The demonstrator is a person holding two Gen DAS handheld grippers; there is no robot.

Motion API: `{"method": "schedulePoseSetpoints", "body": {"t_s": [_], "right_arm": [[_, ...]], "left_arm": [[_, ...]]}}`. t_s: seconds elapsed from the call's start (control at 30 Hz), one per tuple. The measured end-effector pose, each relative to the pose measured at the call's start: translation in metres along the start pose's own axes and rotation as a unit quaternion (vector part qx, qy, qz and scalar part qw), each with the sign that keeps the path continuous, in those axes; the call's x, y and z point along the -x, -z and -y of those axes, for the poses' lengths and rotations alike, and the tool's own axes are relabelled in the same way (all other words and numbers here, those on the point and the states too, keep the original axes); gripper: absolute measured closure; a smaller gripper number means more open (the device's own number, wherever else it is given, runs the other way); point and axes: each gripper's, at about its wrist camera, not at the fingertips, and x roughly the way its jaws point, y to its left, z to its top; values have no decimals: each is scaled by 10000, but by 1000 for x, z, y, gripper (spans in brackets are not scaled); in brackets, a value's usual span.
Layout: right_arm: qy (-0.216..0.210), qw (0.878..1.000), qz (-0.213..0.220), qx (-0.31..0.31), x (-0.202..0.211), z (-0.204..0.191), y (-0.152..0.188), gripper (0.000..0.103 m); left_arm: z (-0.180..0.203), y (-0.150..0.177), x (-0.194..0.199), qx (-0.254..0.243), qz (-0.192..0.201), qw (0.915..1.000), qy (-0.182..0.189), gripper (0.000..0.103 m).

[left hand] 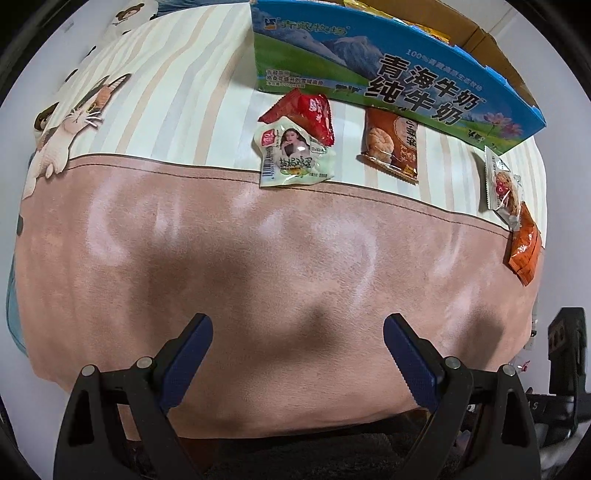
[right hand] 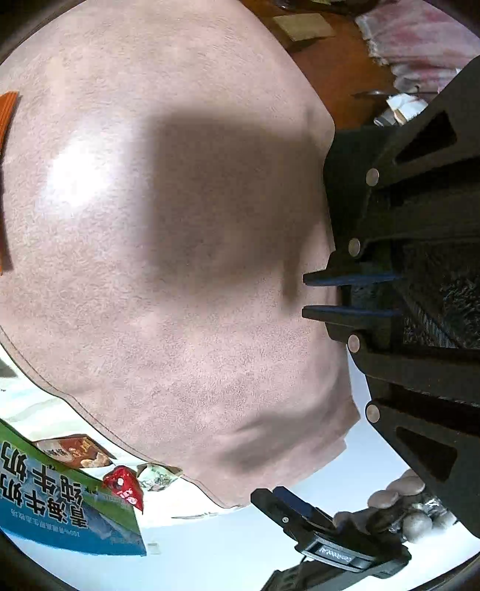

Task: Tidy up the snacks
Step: 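Grasp the brown cookie pack with left tool while right tool grasps orange bag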

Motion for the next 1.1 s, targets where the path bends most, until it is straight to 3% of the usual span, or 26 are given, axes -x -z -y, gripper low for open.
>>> {"method": "schedulePoseSetpoints", "body": {"t_s": [0.03, 0.1, 0.17, 0.27, 0.33, 0.53, 0.7, 0.9, 0.97, 1.03, 1.1], "right_arm": [[-6, 10000, -3, -44, 2, 4, -2, 48], [128, 9998, 122, 12, 5, 9, -3, 33], [160, 9994, 288, 116, 5, 11, -10, 33], [60, 9948, 993, 201, 46, 9, -22, 33], [227, 9866, 1588, 287, 75, 7, -33, 28], [827, 9659, 2453, 93, 140, 18, -97, 27], [1106, 9634, 2441, -58, 146, 27, -139, 26], [1273, 9623, 2398, -166, 145, 31, -160, 24], [1193, 9644, 2349, -233, 150, 46, -164, 24], [1152, 9663, 2288, -259, 148, 51, -166, 24], [1266, 9649, 2298, -138, 150, 53, -164, 27]], "left_arm": [[2, -2, -3, -19, -7, 10000, 1, 8], [7, -3, -4, -79, 13, 10000, -44, 8], [13, -5, -4, -133, 63, 9998, -122, 8], [22, -15, -1, -249, 155, 9994, -183, 8], [30, -30, 2, -323, 234, 9990, -207, 8], [64, -84, -8, -462, 400, 9979, -211, 8], [89, -123, -49, -615, 76, 9977, -274, 8], [99, -157, -90, -550, -199, 9979, -270, 8], [100, -164, -96, -536, -77, 9982, -274, 18], [102, -168, -98, -556, 112, 9979, -319, 40], [104, -169, -98, -612, 145, 9973, -379, 47]]}}
